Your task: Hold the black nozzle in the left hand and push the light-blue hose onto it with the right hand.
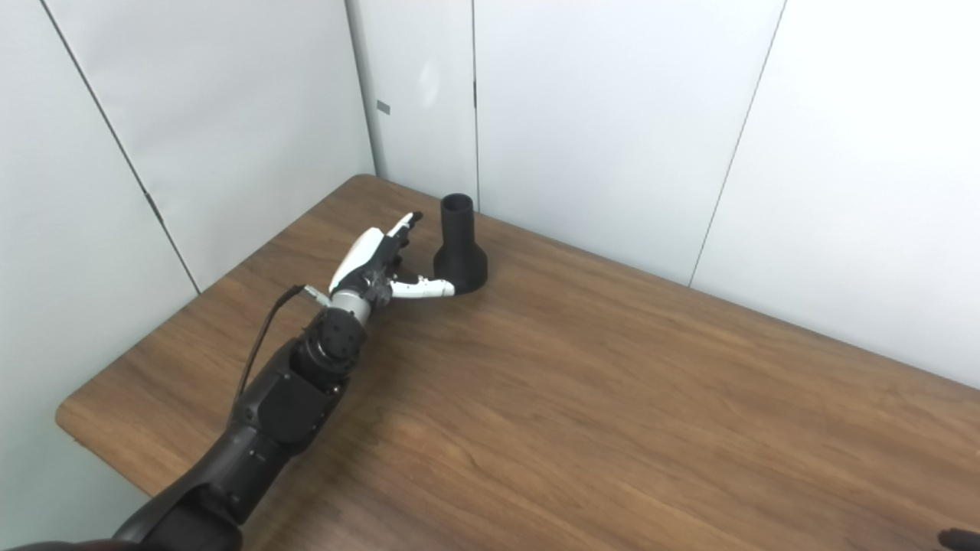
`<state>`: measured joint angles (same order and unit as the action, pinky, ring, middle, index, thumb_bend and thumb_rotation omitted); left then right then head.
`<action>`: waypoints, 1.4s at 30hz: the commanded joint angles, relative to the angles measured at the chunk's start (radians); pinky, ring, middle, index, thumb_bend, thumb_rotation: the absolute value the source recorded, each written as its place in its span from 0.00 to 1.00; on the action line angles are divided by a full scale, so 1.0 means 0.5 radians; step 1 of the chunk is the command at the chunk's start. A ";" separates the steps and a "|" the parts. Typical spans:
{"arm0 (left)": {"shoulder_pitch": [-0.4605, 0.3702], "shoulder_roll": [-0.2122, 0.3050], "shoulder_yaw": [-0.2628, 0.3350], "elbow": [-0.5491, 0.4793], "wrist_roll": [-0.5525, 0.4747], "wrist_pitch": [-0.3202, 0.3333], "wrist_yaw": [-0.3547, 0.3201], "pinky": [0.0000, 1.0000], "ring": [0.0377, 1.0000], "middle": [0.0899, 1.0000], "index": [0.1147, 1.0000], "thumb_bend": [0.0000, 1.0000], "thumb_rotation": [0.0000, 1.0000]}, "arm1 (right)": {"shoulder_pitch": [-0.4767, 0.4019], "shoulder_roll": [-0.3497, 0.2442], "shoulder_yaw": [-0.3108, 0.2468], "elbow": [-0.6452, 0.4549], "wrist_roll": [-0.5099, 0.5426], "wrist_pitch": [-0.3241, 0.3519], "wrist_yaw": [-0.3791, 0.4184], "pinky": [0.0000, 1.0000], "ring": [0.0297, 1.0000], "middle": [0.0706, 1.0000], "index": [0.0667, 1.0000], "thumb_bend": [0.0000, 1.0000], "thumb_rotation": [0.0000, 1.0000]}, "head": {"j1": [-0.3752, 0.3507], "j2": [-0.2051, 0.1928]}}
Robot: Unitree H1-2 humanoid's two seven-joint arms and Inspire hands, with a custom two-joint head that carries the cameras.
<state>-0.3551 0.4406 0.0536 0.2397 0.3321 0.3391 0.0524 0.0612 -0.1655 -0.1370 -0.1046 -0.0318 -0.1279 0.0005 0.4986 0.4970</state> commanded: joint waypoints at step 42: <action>-0.151 0.048 -0.407 0.516 0.339 -0.331 0.043 0.99 0.85 0.84 0.82 1.00 0.40 | 0.086 -0.065 -0.023 -0.289 -0.039 0.107 0.008 0.50 0.62 0.64 0.58 0.27 0.44 | -0.095 0.065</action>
<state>-0.4392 0.4674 -0.1398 0.4650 0.5124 0.1482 0.1120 0.1140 -0.1845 -0.1369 -0.2076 -0.0645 -0.0608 0.0028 0.4510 0.5292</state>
